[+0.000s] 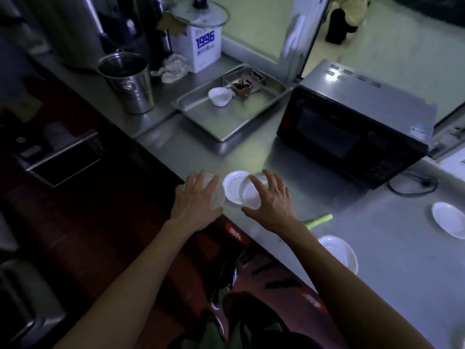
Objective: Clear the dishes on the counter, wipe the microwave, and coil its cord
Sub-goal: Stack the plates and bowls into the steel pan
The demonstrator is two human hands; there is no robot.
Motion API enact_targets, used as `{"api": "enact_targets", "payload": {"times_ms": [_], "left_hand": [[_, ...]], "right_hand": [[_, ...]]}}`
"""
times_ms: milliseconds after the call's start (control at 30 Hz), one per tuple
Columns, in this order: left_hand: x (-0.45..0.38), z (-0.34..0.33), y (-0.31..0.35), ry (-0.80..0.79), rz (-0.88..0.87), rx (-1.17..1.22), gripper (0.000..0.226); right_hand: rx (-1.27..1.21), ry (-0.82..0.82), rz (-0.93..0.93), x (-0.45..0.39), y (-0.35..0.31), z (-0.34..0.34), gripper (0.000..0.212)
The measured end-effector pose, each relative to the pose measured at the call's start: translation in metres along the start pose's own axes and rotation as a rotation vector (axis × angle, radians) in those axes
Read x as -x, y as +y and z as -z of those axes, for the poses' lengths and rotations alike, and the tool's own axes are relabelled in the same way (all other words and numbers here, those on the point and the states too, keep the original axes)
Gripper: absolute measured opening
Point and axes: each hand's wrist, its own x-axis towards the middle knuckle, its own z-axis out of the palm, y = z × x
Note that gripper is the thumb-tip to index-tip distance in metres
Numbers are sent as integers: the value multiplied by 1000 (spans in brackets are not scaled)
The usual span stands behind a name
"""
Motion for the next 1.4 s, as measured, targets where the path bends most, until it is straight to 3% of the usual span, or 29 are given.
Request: {"api": "enact_targets", "payload": {"times_ms": [367,800,1133,1400], "left_hand": [[-106,-1,-88,-92,67,-49,85],[-234,4,-122,-134,24,-4,91],[-355,7,-141,-69,-126,-21,86],[-462,4,-151,-211,-259,52,85]], "right_hand": [[-15,-43,38,-142,-30,-36,89],[-58,-92,-40,-264,-9,-37,90],[-98,-57,-164,-319,7,-31,91],[-74,-48,-337,-379,-1,-37,91]]}}
